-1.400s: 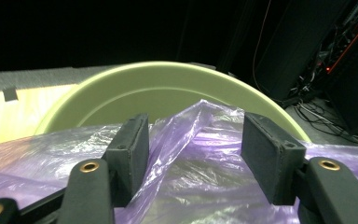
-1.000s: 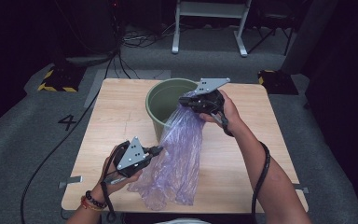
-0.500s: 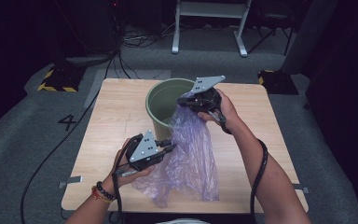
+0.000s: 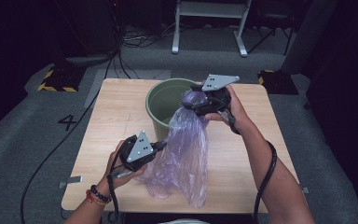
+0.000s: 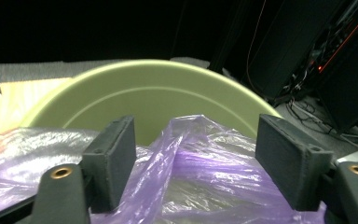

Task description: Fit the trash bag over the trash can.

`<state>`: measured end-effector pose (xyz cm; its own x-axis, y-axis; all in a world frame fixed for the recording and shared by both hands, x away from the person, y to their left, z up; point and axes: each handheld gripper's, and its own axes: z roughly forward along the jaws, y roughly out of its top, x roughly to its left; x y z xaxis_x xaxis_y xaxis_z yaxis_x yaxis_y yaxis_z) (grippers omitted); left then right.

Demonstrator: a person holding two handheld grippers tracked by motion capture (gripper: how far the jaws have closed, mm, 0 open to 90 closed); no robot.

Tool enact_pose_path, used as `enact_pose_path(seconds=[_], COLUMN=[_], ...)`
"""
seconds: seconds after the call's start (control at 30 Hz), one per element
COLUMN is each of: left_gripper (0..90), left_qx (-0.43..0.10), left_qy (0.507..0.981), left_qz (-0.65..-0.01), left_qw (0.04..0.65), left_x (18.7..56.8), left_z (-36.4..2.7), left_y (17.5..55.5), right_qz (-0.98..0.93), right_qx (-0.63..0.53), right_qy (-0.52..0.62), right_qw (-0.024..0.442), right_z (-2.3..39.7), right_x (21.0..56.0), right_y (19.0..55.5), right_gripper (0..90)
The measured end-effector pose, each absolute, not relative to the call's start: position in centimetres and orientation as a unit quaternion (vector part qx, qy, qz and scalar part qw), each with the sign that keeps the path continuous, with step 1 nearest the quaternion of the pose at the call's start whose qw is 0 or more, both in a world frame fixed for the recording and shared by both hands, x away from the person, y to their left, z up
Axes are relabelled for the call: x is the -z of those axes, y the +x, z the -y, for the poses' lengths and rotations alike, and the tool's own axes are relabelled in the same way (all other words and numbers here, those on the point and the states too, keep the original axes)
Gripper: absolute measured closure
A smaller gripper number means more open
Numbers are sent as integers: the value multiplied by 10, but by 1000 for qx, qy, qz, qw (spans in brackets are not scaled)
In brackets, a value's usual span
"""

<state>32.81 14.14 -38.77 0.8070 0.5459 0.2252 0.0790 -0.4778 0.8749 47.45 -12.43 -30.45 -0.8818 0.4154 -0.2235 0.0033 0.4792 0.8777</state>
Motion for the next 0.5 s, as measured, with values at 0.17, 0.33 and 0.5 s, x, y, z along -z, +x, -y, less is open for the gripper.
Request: enact_pose_path(seconds=[0.17,0.33,0.5], left_gripper=[900,900,900], left_qx=[-244,-241,-240], left_qy=[823,826,829], left_qz=[-198,-202,-201], left_qw=[474,468,464], left_x=[392,394,394], left_z=[-147,-146,-142], left_y=[328,329,328], right_qz=[-818,-807,-811], right_qx=[-518,-534,-526], right_qy=[131,145,139], right_qw=[211,208,217], right_z=[142,155,143], right_x=[296,292,292], right_y=[469,466,461], right_gripper=[277,270,242])
